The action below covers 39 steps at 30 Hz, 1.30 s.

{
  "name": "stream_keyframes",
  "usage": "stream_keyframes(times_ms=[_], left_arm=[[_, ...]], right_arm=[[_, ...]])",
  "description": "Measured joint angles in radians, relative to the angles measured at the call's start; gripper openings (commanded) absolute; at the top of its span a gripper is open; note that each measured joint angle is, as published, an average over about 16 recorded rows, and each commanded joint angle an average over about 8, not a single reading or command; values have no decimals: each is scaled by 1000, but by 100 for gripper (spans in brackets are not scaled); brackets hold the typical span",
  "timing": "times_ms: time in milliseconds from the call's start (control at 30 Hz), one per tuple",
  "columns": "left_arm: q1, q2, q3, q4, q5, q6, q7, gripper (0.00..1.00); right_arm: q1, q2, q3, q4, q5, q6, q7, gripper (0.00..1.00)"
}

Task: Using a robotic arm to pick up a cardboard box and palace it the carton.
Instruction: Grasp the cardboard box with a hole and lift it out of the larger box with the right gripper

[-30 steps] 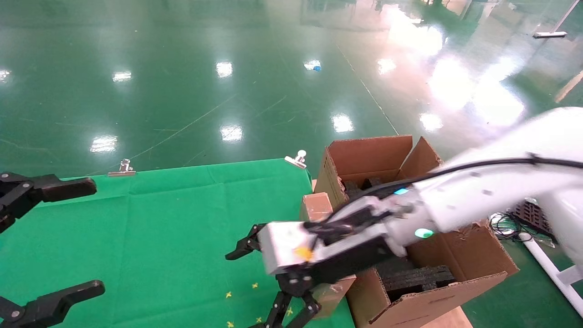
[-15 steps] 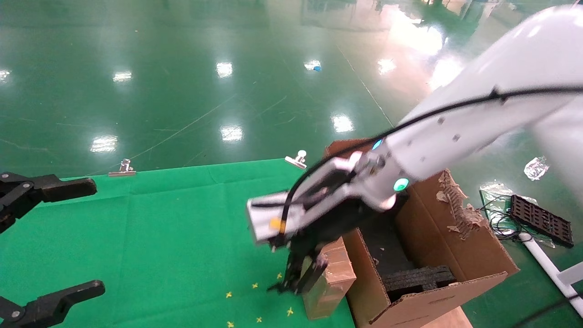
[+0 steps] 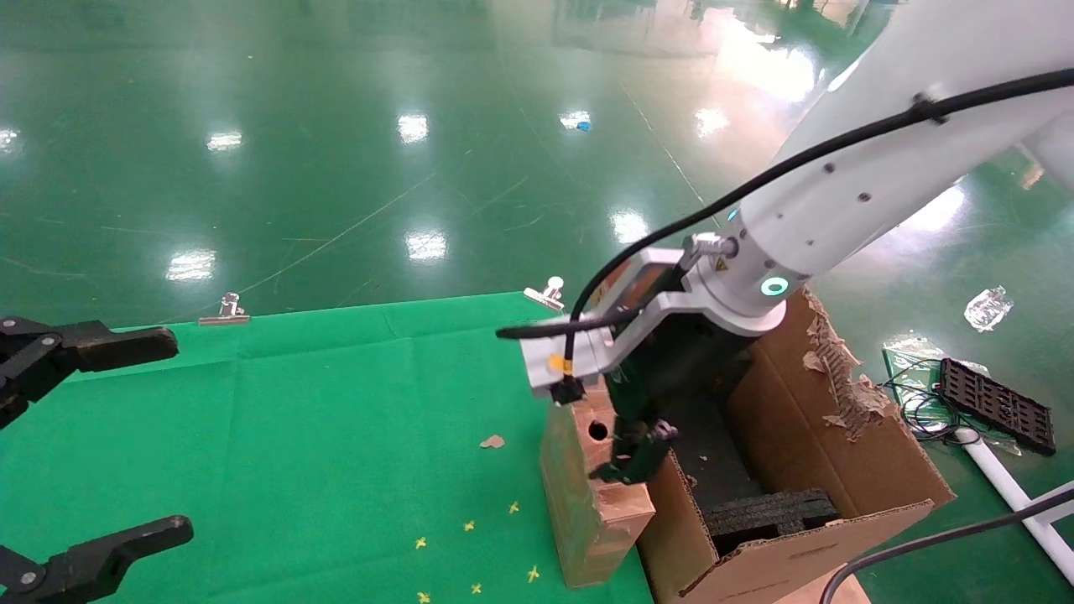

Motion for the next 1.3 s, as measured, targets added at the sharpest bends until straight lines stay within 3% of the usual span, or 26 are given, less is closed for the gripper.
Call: stream_keyframes(times_ms=[367, 600, 967, 1267, 1300], left_arm=[[0, 0, 1, 0, -1, 0, 0, 100], [0, -1, 1, 0, -1, -1, 1, 100], [0, -1, 2, 0, -1, -1, 1, 100], [-1, -1, 3, 0, -2, -1, 1, 100], [-1, -1, 3, 0, -2, -1, 1, 100]], right_arm=[[95, -61, -181, -1, -27, 20, 141, 100], [142, -77, -226, -32, -21, 25, 328, 100], [134, -126, -302, -321, 152, -5, 642, 100], [95, -200, -386, -564, 272, -1, 662, 100], [92, -206, -393, -580, 278, 0, 658, 95]])
